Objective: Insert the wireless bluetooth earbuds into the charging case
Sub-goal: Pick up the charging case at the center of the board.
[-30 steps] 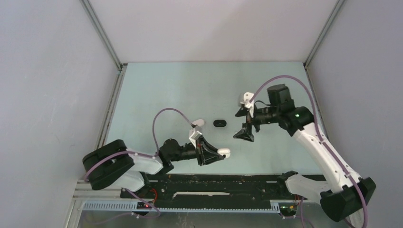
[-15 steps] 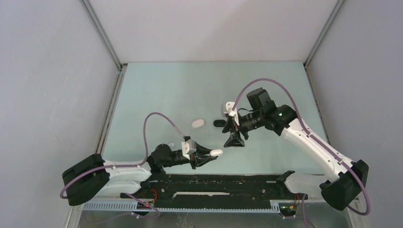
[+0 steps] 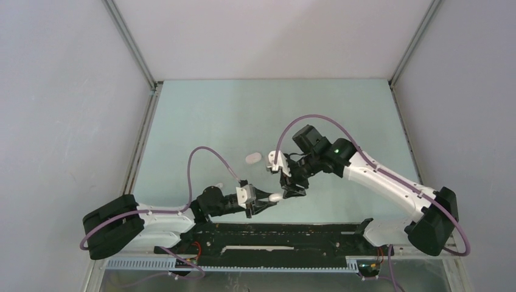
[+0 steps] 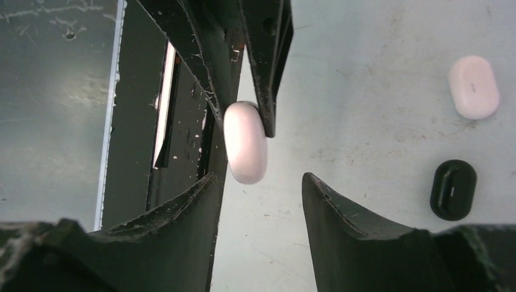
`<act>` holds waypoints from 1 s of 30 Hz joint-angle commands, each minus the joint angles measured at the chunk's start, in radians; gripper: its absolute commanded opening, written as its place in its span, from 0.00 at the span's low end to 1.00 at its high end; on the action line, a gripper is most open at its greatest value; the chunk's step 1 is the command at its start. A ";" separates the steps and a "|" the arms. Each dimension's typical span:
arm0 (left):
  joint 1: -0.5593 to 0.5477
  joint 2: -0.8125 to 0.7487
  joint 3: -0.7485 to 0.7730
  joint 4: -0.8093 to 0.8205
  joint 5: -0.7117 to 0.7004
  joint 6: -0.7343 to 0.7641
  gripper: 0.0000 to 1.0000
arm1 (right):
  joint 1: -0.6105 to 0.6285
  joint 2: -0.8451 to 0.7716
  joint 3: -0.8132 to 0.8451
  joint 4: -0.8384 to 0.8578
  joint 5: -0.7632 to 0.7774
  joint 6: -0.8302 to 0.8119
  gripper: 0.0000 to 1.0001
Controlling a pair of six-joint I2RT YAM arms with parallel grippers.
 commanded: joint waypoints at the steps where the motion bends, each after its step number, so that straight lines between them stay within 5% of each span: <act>1: -0.007 -0.006 0.012 0.036 -0.033 0.047 0.00 | 0.042 0.029 0.030 -0.013 0.072 -0.035 0.55; 13: -0.007 -0.012 0.004 0.051 -0.058 0.049 0.01 | 0.092 0.076 0.030 0.002 0.095 -0.020 0.49; 23: -0.007 -0.014 0.004 0.051 -0.075 0.043 0.03 | 0.099 0.085 0.033 0.007 0.068 -0.007 0.26; 30: -0.007 0.002 0.010 0.051 -0.098 0.024 0.34 | 0.100 0.072 0.093 -0.060 0.118 -0.031 0.15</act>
